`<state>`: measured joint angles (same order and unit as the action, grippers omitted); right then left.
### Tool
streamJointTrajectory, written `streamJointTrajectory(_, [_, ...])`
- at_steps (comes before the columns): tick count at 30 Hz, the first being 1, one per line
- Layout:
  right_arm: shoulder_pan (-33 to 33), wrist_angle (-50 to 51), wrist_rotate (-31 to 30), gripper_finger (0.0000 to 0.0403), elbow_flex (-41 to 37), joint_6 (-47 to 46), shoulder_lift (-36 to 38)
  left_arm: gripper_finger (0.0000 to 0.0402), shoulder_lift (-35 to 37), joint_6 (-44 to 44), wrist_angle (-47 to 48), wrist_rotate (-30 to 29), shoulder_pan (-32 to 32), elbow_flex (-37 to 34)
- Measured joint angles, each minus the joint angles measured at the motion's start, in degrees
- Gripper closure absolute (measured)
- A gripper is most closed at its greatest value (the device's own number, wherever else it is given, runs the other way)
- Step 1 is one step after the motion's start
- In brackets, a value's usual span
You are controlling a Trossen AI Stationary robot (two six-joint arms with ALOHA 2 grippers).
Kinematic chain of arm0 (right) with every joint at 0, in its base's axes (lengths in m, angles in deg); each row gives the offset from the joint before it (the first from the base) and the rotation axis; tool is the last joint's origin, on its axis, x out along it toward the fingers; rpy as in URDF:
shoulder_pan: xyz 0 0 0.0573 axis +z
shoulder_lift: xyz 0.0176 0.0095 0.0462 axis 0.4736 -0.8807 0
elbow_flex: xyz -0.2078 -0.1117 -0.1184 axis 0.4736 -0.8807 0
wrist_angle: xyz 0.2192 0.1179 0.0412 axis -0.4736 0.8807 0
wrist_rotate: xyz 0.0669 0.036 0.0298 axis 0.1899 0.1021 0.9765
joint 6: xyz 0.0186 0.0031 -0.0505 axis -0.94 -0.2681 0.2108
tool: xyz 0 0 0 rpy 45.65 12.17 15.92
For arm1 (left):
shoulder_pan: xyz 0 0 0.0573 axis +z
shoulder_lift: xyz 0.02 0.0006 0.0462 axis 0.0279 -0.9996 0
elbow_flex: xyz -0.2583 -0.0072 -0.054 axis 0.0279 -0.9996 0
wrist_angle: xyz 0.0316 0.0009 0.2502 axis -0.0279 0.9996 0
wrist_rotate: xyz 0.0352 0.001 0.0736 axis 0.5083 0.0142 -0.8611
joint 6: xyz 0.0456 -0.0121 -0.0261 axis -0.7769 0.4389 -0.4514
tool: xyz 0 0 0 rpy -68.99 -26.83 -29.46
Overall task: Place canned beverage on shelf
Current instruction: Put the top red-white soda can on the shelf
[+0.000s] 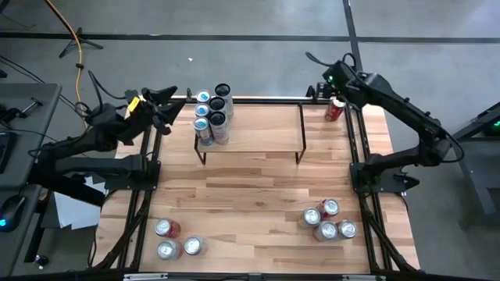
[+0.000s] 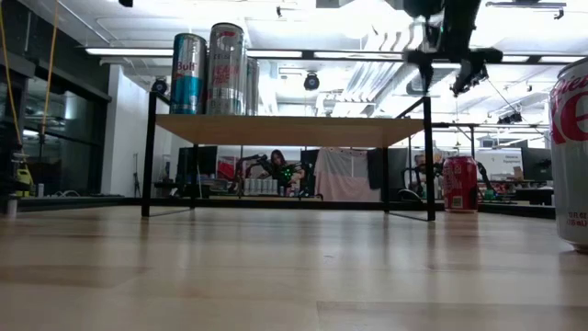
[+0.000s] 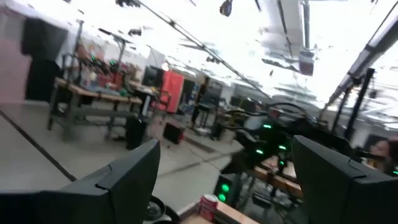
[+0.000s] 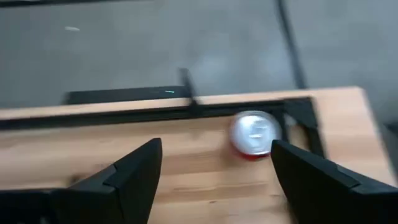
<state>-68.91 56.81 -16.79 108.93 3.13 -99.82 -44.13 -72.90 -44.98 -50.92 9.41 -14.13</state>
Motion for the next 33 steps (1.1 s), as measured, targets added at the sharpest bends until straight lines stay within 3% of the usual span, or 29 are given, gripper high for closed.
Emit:
streamJointTrajectory(5, [-8.95, 2.67, -0.05, 0.0114, 0.00, -3.04, -5.10, 0.0096, -0.29, 4.00, 7.54, 7.93, 5.14, 2.99])
streamJointTrajectory(9, [-14.03, 1.49, 0.22, 0.0114, 0.00, -5.79, -8.97, 0.0096, -0.29, 6.24, 9.72, 10.71, 7.26, 3.34])
streamJointTrajectory(11, [-14.12, 0.26, -1.47, 0.0114, 0.02, -6.89, -10.28, 0.0096, -0.29, 6.57, 10.24, 10.85, 7.84, 3.34])
streamJointTrajectory(16, [-16.97, -0.40, 5.19, 0.0114, -0.03, -7.94, -15.65, 0.0096, -0.29, 6.62, 10.22, 10.85, 8.68, 3.34])
streamJointTrajectory(26, [-17.57, -0.33, 3.25, 0.0114, 0.00, -14.47, -24.81, 0.0096, -0.31, 6.64, 10.18, 10.28, 8.86, 3.34])
streamJointTrajectory(33, [-17.09, 1.47, 0.38, 0.0114, -0.41, -15.77, -25.85, 0.0096, -0.76, 6.59, 10.13, 9.68, 8.85, 3.34])
